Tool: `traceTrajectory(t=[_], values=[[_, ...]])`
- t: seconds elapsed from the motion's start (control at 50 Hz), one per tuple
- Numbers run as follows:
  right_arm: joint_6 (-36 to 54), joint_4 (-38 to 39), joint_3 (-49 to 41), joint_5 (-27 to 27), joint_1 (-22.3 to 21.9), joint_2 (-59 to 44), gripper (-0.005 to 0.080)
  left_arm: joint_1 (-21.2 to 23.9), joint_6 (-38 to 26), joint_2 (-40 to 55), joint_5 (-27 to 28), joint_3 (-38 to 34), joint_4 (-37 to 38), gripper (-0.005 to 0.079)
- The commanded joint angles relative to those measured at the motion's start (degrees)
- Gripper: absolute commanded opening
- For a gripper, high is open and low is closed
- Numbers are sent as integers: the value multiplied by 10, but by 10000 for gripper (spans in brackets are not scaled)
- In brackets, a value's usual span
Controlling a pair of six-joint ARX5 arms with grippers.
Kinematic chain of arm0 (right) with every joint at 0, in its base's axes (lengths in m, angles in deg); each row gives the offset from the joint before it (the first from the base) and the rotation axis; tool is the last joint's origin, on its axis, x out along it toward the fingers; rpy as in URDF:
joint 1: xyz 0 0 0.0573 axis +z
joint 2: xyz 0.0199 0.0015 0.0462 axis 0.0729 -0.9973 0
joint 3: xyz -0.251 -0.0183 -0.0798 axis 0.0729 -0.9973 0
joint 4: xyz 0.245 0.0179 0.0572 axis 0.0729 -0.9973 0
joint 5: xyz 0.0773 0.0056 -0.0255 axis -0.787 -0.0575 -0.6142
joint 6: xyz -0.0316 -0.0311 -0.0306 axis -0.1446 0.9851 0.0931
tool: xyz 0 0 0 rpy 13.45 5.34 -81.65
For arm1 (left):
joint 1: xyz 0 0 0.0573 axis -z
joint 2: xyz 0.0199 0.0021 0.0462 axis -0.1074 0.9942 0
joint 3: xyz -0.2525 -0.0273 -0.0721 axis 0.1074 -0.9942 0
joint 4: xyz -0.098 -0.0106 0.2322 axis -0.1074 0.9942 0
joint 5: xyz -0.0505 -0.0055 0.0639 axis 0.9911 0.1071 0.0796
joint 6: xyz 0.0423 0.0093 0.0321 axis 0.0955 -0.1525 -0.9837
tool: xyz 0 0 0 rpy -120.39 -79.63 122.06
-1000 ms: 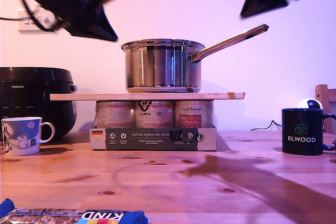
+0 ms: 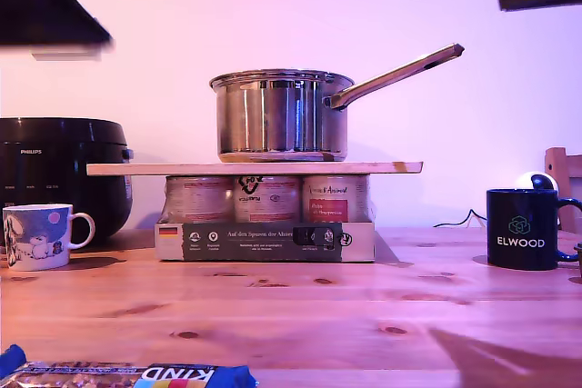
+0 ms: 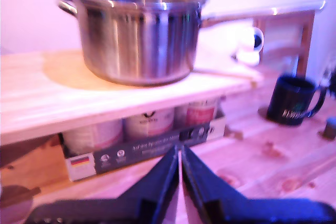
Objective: Pick up the large pot with both hands and place it on the shelf behind you
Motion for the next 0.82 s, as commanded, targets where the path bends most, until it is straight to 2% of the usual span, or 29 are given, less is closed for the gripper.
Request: traceTrajectory(t=[0.0, 0.16, 0.4, 0.56, 0.8], values=[[-3, -2, -5, 14, 9, 24, -11, 7, 2, -38, -7, -10, 4, -21], [-4, -9, -5, 19, 16, 69, -10, 18, 2, -109, -21, -10, 37, -21], [-3, -21, -5, 19, 15, 82, -10, 18, 3, -136, -20, -10, 95, -21], [-3, -68, -5, 19, 15, 82, -10, 18, 4, -135, -20, -10, 138, -21], [-3, -167, -5, 19, 15, 82, -10, 18, 3, -135, -19, -10, 141, -21]])
